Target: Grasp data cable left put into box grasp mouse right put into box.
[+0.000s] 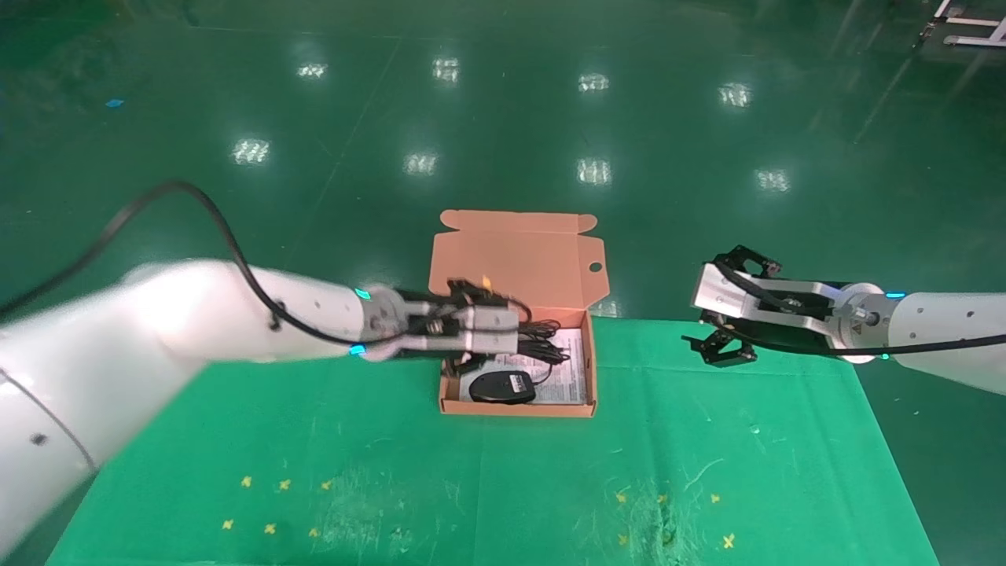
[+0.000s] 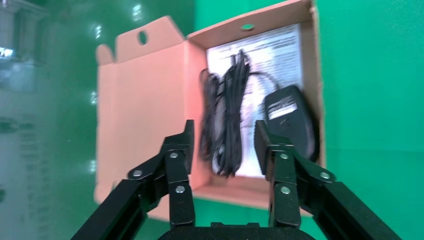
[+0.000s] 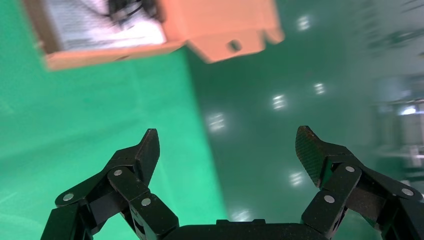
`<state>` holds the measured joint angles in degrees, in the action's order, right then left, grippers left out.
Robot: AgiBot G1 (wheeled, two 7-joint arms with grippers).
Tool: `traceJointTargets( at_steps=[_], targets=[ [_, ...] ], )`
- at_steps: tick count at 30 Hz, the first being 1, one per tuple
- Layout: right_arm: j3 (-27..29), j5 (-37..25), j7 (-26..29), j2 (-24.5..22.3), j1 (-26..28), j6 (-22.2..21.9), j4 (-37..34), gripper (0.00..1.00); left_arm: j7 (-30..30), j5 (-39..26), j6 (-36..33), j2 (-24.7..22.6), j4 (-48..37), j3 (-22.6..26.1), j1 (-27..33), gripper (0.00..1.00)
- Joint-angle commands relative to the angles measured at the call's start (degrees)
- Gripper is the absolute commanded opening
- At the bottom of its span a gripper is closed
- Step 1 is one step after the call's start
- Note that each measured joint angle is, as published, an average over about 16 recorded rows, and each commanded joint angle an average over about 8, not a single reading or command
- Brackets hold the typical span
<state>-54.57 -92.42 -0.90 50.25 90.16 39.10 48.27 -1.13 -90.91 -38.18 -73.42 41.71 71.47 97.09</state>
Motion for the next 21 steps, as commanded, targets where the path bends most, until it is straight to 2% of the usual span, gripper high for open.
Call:
traceJointTargets(
  at_steps=[1, 6, 10, 14, 21],
  targets=[
    [0.48, 0.37, 0.04, 0.00, 0.20, -0.82, 0.41, 1.00, 0.99, 0.10, -0.23, 1.34, 1.40, -0.31, 1.01, 1.00],
    [0.78, -1.05, -1.58, -0.89, 1.86, -2.02, 3.40, 1.00, 4.32, -0.72, -0.61, 3.85, 4.79, -1.01, 4.80, 1.00],
    [0.42, -2.67, -2.78, -1.34, 2.82, -1.99, 4.95, 1.00, 5.75, -0.76, -1.26, 4.78, 6.27, -1.46, 5.66, 1.00],
    [1.05, -2.32, -3.17, -1.81, 2.50, -0.85, 6.05, 1.00, 6.42, 0.98, -3.10, 6.28, 7.73, -3.51, 4.62, 1.00],
    [5.03, 3.28, -1.72, -3.26, -0.86, 4.33, 8.11, 1.00, 7.07, 6.68, -8.37, 10.09, 10.59, -9.67, -0.14, 1.00]
  ],
)
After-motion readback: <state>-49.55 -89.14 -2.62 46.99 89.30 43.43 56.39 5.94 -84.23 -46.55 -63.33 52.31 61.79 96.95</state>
